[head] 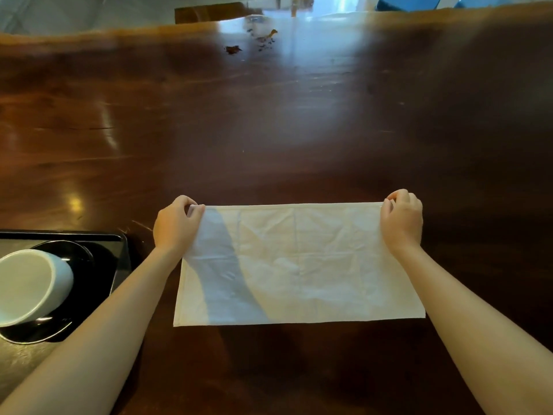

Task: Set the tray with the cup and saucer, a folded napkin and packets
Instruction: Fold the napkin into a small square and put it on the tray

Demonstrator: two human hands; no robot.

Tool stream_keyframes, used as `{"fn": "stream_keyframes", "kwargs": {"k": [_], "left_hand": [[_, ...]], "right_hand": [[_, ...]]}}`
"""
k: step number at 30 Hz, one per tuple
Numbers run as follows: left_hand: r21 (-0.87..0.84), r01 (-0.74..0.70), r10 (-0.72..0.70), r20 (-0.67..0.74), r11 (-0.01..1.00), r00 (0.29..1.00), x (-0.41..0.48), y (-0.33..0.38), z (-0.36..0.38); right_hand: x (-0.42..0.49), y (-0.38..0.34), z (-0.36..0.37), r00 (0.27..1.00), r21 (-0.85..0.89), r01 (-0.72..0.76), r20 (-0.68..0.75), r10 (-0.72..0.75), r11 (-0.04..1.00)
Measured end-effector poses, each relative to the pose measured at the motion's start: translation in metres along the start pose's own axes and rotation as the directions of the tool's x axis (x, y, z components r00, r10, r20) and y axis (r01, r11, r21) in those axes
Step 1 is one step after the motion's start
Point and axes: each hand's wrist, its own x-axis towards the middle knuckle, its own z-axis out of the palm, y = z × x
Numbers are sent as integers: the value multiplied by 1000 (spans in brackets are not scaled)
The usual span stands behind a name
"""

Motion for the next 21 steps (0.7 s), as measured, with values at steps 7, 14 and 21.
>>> {"fn": "stream_keyframes", "kwargs": {"k": [7,14,21], "left_hand": [[286,-106,165,-191,952,968,-38,27,26],[339,-290,268,111,895,957,-77,51,86],[376,-185,176,58,908,983,-67,23,74]], "right_hand": [[-13,-25,4,989,-193,80,-105,-102,978],[-100,-121,59,733,-30,629,356,-579,777],[-76,-72,44,806,-175,520,424,-412,836]]}}
